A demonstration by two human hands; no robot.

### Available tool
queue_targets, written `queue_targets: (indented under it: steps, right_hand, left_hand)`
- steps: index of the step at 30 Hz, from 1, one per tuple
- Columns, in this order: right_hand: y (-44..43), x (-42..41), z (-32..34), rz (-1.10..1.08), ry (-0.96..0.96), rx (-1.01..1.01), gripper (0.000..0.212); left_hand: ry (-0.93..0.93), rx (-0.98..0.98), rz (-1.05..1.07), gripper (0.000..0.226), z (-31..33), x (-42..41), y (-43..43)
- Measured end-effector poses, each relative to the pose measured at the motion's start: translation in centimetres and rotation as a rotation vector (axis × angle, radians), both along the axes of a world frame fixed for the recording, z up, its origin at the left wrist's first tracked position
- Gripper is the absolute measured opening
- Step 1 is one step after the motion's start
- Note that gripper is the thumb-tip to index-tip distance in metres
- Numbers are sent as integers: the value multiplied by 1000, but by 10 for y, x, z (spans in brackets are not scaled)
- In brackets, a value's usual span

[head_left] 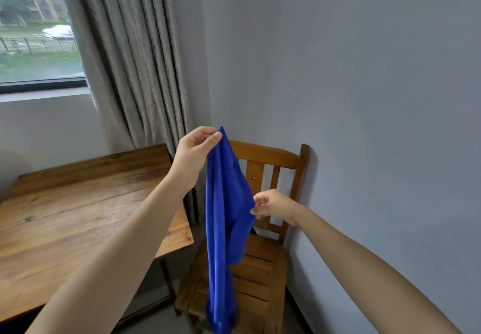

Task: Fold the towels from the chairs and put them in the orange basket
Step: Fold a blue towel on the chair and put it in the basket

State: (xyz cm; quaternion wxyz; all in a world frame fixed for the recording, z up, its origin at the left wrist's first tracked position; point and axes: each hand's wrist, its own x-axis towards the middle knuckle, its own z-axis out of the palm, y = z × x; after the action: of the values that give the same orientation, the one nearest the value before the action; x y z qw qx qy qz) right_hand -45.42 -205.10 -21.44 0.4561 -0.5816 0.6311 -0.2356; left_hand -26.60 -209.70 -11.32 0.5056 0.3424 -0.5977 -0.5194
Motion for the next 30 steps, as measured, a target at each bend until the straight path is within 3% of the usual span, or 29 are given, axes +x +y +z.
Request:
queue_targets:
  steps: [4,6,8,10,12,14,17,20,25,30]
  right_hand:
    - [4,-8,-23,-122,101,-5,13]
    - [2,-2,-19,-223,-19,-40,12]
    - [0,10,-8,-277,-201,-99,23]
    - [-2,24,1,-233,-260,-216,35]
    - [-3,36,5,-235,-215,-340,34]
    - [-9,41,2,-320,-81,-433,20]
    - [-19,34,-13,-417,152,-437,14]
    - [-20,14,-29,-472,148,-367,11]
    - [-8,-31,-38,-551,208,-257,26]
    - [7,-66,-36,-638,234,-230,11]
  left_hand:
    - [69,25,-20,12,7,1,-5]
    - [68,26,-29,11,8,-2,-4]
    - [46,23,-42,10,9,-7,-1]
    - [14,12,-59,10,9,-10,1]
    - [-15,5,-66,11,9,-14,3]
    - [-21,14,-69,12,8,-16,4]
    - [7,37,-73,12,8,-13,3]
    - [36,44,-64,14,6,-6,0]
    - [113,88,63,18,1,9,-9]
    - [185,170,171,17,-8,17,-18]
